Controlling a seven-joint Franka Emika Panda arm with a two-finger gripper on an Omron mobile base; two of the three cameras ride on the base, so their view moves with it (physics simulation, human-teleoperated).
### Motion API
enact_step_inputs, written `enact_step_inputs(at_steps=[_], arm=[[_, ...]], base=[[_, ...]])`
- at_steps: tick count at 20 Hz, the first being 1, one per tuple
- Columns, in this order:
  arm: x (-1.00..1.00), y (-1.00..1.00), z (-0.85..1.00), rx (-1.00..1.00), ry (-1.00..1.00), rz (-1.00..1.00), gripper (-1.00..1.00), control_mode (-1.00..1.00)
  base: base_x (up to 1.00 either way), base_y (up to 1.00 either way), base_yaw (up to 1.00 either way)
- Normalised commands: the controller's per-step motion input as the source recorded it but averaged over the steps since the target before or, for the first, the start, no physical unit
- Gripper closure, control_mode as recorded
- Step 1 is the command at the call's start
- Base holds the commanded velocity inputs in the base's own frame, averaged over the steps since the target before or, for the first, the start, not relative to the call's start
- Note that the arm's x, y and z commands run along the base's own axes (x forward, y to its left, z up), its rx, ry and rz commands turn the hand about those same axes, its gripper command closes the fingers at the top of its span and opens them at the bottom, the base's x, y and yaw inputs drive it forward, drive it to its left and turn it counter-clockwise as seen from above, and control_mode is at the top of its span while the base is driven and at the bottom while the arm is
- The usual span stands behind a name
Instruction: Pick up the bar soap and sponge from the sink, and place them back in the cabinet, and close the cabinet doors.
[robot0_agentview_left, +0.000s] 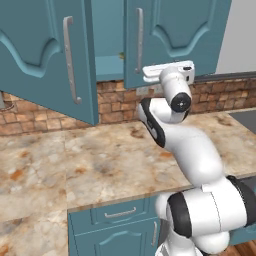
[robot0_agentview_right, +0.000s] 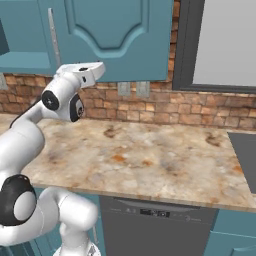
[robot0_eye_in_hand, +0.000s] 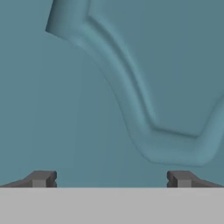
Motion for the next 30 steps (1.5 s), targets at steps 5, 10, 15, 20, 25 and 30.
enact_step_inputs(at_steps=[5, 10, 15, 20, 25, 30], arm=[[0.36, 0.00, 0.00, 0.01, 0.00, -0.01, -1.00, -1.00], [0.33, 0.00, 0.00, 0.01, 0.00, 0.00, -1.00, -1.00], [0.30, 0.00, 0.00, 0.00, 0.00, 0.00, -1.00, -1.00], [0.32, 0.00, 0.00, 0.00, 0.00, 0.00, -1.00, -1.00], [0.34, 0.00, 0.00, 0.00, 0.00, 0.00, -1.00, -1.00], [0.28, 0.00, 0.00, 0.00, 0.00, 0.00, -1.00, -1.00]], base=[[0.00, 0.00, 0.00], [0.00, 0.00, 0.00], [0.00, 0.00, 0.00], [0.00, 0.00, 0.00], [0.00, 0.00, 0.00], [0.00, 0.00, 0.00]])
